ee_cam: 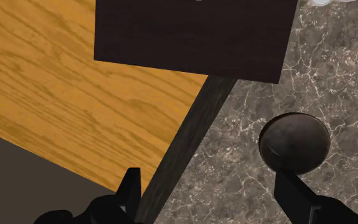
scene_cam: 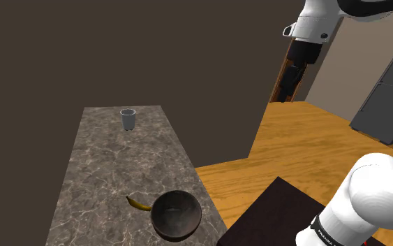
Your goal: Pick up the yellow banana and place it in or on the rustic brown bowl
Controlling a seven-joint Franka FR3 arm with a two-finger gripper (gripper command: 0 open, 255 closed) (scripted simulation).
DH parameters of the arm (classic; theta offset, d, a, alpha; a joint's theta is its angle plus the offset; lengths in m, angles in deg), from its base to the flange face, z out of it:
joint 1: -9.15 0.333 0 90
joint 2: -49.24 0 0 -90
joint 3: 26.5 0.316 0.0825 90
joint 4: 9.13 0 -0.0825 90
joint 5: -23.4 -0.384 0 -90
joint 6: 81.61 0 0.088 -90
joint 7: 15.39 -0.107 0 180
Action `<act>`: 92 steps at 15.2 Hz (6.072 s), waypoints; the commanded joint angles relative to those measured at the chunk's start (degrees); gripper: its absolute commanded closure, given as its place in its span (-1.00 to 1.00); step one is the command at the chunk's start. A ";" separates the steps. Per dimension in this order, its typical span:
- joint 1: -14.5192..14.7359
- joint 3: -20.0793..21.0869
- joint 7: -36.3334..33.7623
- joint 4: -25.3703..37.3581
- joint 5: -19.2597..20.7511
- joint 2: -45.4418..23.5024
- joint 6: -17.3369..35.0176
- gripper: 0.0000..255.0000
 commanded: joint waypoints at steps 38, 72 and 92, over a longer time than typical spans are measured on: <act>9.52 18.46 -23.06 5.62 19.51 -62.78 57.53 -1.00; 21.49 11.20 -29.87 30.38 32.43 -93.15 62.15 1.00; 18.54 15.32 -26.22 27.06 28.19 -82.78 55.09 1.00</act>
